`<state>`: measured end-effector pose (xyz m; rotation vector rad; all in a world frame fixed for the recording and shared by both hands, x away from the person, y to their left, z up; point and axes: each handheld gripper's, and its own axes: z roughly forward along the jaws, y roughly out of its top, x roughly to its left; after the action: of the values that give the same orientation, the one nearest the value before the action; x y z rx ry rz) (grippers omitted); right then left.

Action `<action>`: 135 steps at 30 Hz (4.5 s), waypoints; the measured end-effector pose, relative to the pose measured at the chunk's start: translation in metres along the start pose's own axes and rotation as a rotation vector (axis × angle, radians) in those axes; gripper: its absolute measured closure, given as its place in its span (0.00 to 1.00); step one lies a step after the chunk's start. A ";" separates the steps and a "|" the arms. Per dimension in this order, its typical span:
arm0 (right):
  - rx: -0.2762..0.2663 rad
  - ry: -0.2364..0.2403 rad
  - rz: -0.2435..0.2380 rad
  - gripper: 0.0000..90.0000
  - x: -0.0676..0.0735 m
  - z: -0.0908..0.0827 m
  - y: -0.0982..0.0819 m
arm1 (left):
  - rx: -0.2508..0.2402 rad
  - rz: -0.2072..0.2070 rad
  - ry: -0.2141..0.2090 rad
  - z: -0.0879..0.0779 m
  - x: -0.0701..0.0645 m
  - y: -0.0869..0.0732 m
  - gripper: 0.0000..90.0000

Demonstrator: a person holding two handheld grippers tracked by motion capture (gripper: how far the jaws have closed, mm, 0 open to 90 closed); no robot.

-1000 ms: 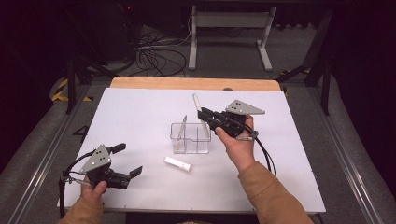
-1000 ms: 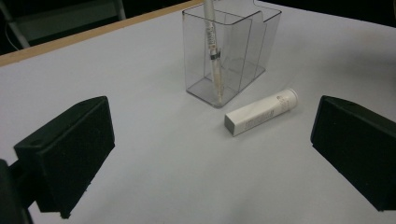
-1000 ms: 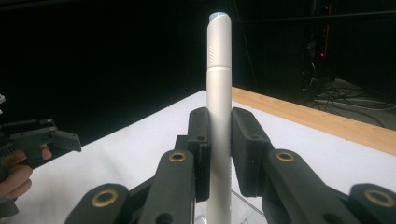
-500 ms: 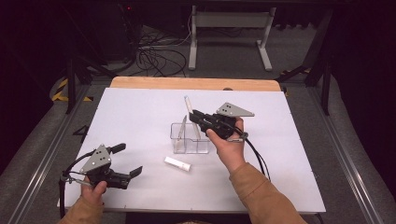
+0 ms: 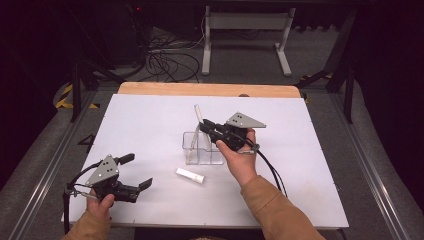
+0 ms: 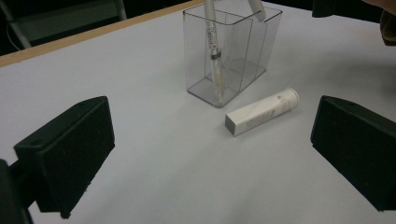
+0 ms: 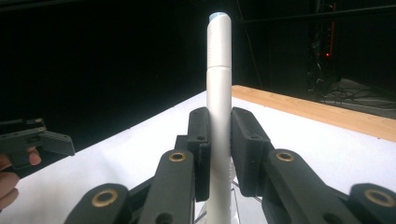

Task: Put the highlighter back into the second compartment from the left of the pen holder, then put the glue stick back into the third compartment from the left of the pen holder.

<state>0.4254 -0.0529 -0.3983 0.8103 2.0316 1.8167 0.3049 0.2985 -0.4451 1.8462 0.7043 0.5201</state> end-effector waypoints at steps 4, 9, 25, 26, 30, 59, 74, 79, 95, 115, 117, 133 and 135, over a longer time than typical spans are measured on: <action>0.009 -0.007 -0.001 0.88 0.000 0.001 -0.002 | -0.001 -0.004 0.000 0.000 0.000 0.000 0.00; 0.021 -0.018 -0.017 0.85 -0.001 0.000 -0.003 | -0.001 0.001 0.004 0.000 0.000 0.000 0.00; 0.000 -0.051 -0.083 0.56 0.003 -0.028 0.003 | -0.007 -0.011 0.010 -0.001 0.000 0.000 0.00; 0.002 -0.048 -0.089 0.55 0.004 -0.030 0.004 | -0.008 -0.011 0.010 -0.001 0.000 0.000 0.00; 0.012 -0.027 -0.094 0.51 0.009 -0.034 0.005 | -0.013 -0.006 0.014 -0.002 0.001 0.000 0.00; 0.149 0.072 -0.162 0.45 0.031 -0.043 0.000 | -0.040 -0.028 0.042 -0.004 0.001 0.000 0.00; 0.278 0.105 -0.224 0.43 0.044 -0.038 -0.013 | -0.060 -0.037 0.037 -0.006 -0.001 0.003 0.00; 0.384 0.120 -0.232 0.43 0.045 -0.030 -0.023 | -0.065 -0.047 0.034 -0.006 0.000 0.002 0.00; 0.592 0.138 -0.273 0.43 0.048 -0.009 -0.048 | -0.052 -0.036 0.036 -0.006 0.000 0.002 0.01; 0.758 0.155 -0.337 0.49 0.055 0.012 -0.068 | -0.053 -0.032 0.032 -0.005 0.001 0.002 0.01; 0.766 0.156 -0.345 0.52 0.054 0.012 -0.068 | -0.055 -0.033 0.030 -0.005 0.001 0.002 0.01; 0.769 0.141 -0.375 0.72 0.055 0.014 -0.070 | -0.057 -0.030 0.027 -0.005 0.002 0.001 0.01; 0.768 0.142 -0.374 0.72 0.055 0.014 -0.070 | -0.057 -0.033 0.025 -0.005 0.001 0.001 0.01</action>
<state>0.3751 -0.0125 -0.4605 0.4142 2.7790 0.8975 0.3029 0.3024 -0.4419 1.7746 0.7282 0.5370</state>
